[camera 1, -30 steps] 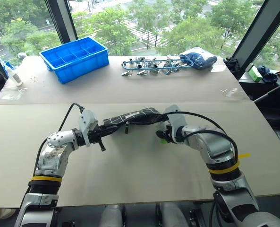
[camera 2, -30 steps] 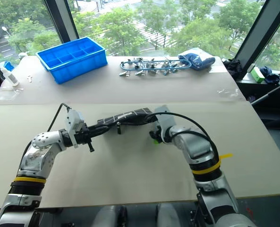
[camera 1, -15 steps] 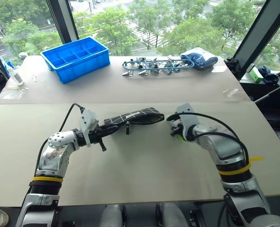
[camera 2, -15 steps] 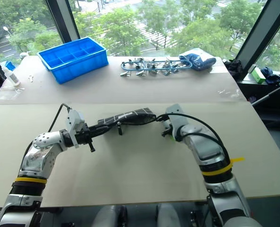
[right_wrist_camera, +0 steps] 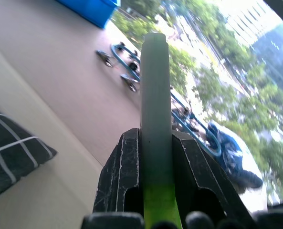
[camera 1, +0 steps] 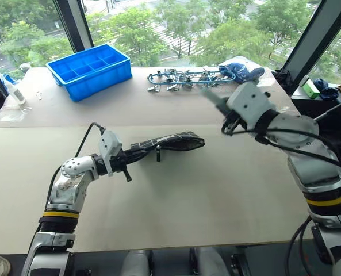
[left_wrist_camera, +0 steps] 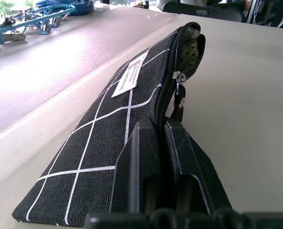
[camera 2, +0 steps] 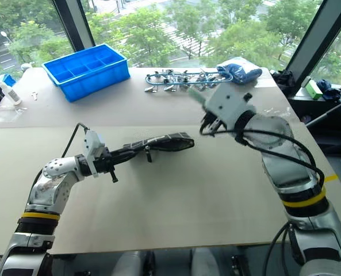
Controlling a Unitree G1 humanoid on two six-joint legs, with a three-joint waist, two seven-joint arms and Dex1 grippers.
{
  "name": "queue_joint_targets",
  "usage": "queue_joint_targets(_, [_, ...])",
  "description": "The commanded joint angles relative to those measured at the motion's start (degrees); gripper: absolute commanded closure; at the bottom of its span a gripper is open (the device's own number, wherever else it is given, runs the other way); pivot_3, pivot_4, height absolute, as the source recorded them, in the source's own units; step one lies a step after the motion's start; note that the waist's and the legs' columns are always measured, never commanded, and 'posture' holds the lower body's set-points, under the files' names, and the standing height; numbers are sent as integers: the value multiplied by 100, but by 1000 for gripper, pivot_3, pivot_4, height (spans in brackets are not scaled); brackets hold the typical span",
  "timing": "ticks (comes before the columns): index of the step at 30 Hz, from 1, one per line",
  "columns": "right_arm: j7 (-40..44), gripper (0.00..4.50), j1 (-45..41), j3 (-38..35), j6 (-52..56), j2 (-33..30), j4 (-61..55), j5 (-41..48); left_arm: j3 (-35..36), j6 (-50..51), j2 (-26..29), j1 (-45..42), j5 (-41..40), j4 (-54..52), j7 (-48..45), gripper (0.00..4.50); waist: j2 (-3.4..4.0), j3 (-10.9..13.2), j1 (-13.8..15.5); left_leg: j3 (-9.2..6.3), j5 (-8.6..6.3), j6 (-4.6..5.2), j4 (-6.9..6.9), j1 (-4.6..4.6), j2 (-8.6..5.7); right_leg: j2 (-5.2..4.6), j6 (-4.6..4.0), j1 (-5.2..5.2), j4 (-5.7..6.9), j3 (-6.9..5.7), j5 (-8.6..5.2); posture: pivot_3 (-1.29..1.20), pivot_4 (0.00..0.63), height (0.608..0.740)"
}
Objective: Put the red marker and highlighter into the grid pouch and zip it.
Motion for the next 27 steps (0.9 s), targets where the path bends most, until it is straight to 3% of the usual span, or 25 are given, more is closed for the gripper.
queue_joint_targets(1, [602,4064,398,55,-873,-470,-253,-317,88,-68,23,-71,-82,-62,-23,4500,-1,1,26,0,-2,4,6,-5,-4,-3,4,0,-2,0,1,0,150,740])
queue_joint_targets(11, [330,4064,260,459,-954,251,252,-1378,96,-20,37,-19,-106,-168,-2,4500,-1,1,-26,3,0,0,22,3,4,7,3,1,14,8,2,0,150,740])
queue_joint_targets(27, [385,4064,158,726,-1509,775,593,-2373,65,-29,-5,-140,-103,-74,-22,4500,-1,1,10,4,2,-4,23,-1,0,4,5,0,13,5,2,0,150,740])
